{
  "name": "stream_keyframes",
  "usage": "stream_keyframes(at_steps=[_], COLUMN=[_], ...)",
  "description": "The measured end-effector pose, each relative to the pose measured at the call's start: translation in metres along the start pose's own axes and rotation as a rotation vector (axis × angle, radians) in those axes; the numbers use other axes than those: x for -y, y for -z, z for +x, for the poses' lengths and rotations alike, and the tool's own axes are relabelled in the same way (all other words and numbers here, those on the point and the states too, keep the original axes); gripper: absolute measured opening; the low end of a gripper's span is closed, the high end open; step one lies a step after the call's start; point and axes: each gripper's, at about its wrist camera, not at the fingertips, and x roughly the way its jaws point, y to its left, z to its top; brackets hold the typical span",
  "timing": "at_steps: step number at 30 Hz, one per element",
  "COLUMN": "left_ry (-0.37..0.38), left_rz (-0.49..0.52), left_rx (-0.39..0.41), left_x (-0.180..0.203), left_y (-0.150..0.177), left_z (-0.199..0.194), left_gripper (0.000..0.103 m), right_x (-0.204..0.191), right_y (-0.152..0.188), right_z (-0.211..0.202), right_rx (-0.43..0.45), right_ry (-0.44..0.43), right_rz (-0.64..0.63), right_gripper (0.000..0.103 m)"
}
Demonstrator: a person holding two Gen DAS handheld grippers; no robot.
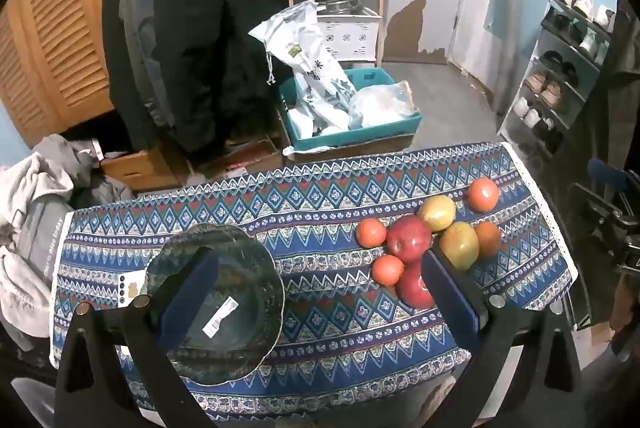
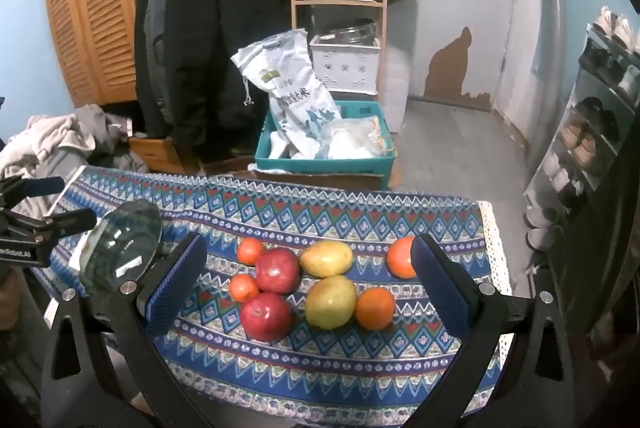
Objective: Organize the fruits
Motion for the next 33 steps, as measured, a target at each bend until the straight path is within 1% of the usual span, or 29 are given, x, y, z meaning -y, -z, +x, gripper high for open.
stream_keyframes(at_steps=[11, 18, 27, 33], left_ry=[-0.002, -0.001, 0.003, 0.021], left_rz=[-0.004, -0.006, -0.014, -0.03], left_rx=[0.0, -0.006, -0.011, -0.018], left_x=[0.0003, -0.0004, 0.0001, -0.0023], left_y=[0.0032, 0.0045, 0.0055, 0.0052], left_z=[-0.0002, 0.0005, 0.0008, 0.0009], left_gripper=[0.102, 0.102, 0.102, 0.102], right_x=[-0.0018, -0.0052, -0.0055, -0.0091], right_y=[-0.0028, -0.0022, -0.0016, 0.0014], right_z=[-0.0004, -0.0024, 0.0011, -0.0024], right_rx=[0.014, 0.045, 0.034, 0.048], right_ry=[0.018, 0.022, 0.025, 0.02], right_rz=[-0.025, -0.046, -0.048, -0.06], right_gripper=[0.1, 0.1, 0.1, 0.1])
